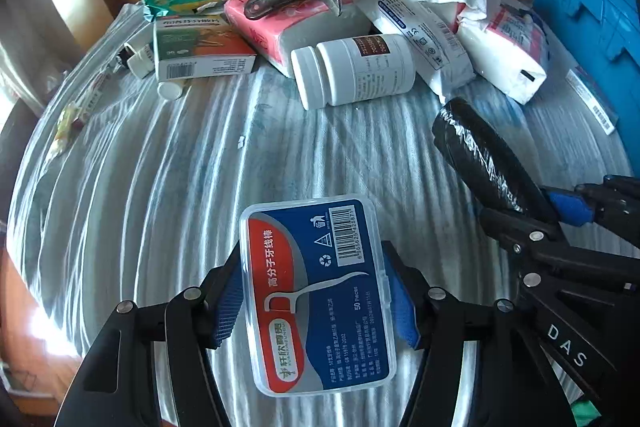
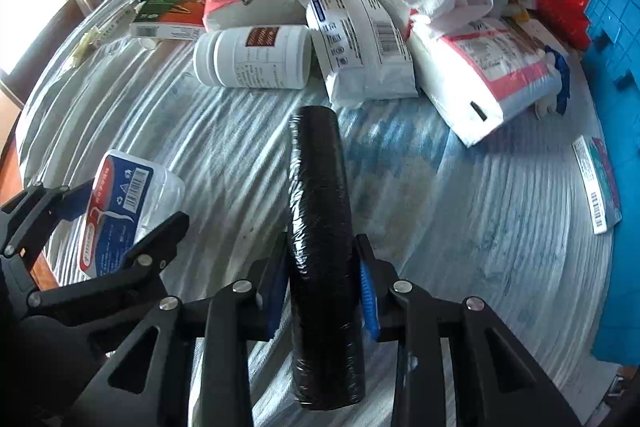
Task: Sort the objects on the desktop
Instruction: 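Lift the toothpick box and black tube and carry both toward the blue crate, then open both grippers over the blue crate, dropping the box and tube inside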
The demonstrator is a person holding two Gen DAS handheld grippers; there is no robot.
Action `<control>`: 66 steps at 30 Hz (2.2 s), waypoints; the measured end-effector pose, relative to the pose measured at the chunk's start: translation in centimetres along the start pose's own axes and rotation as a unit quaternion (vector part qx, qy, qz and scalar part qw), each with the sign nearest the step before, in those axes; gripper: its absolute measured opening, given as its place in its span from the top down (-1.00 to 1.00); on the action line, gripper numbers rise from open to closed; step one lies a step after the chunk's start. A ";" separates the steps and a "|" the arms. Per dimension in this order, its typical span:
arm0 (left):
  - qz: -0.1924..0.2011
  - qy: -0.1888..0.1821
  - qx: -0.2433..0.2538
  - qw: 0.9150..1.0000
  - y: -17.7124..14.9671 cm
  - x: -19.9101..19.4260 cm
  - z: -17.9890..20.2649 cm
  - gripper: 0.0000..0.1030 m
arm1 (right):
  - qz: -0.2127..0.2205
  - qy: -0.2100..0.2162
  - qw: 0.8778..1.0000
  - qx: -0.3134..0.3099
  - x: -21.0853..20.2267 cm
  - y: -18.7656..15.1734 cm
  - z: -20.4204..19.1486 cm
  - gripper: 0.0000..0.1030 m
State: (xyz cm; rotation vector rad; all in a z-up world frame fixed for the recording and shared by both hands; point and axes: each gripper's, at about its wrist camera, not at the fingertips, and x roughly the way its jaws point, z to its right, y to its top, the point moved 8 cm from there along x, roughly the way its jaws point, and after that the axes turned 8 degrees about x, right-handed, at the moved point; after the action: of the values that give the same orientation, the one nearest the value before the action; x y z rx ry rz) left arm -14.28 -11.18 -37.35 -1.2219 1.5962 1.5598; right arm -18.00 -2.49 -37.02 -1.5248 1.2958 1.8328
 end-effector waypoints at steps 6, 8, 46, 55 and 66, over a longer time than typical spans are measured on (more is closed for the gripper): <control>0.047 0.036 -0.026 0.998 1.4 -5.1 -1.1 -0.20 | 0.054 0.022 0.998 -0.028 -3.9 1.4 -1.0 0.42; 0.070 0.041 -0.029 0.996 2.3 -7.1 -1.8 -0.20 | 0.078 0.022 0.996 -0.027 -5.9 2.4 -1.2 0.42; 0.377 -0.095 0.096 0.916 26.4 -35.7 29.9 -0.21 | 0.386 -0.167 0.896 0.145 -45.2 3.0 36.8 0.42; 0.254 -0.113 0.139 0.950 25.8 -32.1 44.9 -0.21 | 0.307 -0.151 0.923 0.175 -41.7 -2.1 48.6 0.42; 0.224 -0.088 0.149 0.959 24.7 -30.9 48.7 -0.21 | 0.255 -0.136 0.936 0.203 -37.0 -3.4 51.4 0.42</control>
State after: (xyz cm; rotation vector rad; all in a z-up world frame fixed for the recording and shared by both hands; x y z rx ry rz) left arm -32.86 39.88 -6.02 -0.5670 1.9893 1.5591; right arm -31.01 51.33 -6.18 -0.7294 1.9000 1.8151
